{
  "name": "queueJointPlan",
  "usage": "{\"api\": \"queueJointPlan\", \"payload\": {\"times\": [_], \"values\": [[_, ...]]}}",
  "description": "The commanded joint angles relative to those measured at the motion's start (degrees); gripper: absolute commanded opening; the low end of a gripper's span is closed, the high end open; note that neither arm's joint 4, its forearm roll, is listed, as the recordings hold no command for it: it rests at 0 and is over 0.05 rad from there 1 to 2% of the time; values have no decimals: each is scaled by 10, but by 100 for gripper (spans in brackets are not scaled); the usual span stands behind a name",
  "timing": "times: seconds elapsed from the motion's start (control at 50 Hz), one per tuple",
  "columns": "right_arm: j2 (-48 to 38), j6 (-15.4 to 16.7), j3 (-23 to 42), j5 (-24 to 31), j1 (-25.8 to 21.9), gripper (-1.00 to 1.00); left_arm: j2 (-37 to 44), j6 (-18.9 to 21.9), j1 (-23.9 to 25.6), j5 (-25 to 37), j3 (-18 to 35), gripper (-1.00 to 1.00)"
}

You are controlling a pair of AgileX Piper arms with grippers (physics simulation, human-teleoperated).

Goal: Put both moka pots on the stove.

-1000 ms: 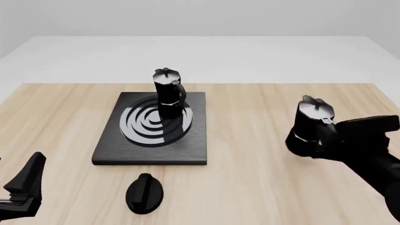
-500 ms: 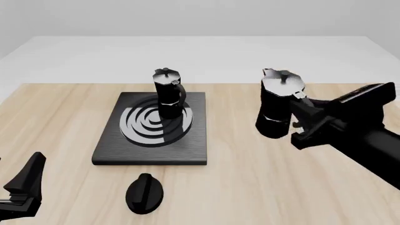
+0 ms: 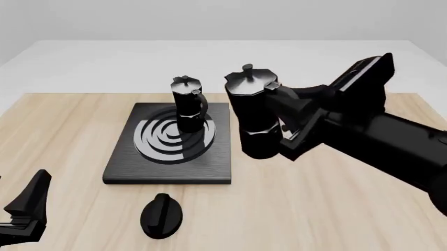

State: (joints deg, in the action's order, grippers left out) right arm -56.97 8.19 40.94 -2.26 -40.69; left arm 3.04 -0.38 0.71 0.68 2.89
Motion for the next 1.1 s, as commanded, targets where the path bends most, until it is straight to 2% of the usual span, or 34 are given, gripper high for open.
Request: {"api": "queueJointPlan", "payload": {"times": [0.02,0.14,0.32,0.66,0.84,1.1], "values": [[-34,-4,62,-5,-62,-100,0,0,0,0,0,100],[-46,0,78,-5,-76,-100,0,0,0,0,0,100],[-87,-13,119,-13,-83,-100,0,0,0,0,0,100],[-190,-28,197,-34,-70,-100,0,0,0,0,0,100],[-236,-32,234,-34,-85,-100,0,0,0,0,0,100],[-298,-55,288,-28,-100,-100,0,0,0,0,0,100]]}}
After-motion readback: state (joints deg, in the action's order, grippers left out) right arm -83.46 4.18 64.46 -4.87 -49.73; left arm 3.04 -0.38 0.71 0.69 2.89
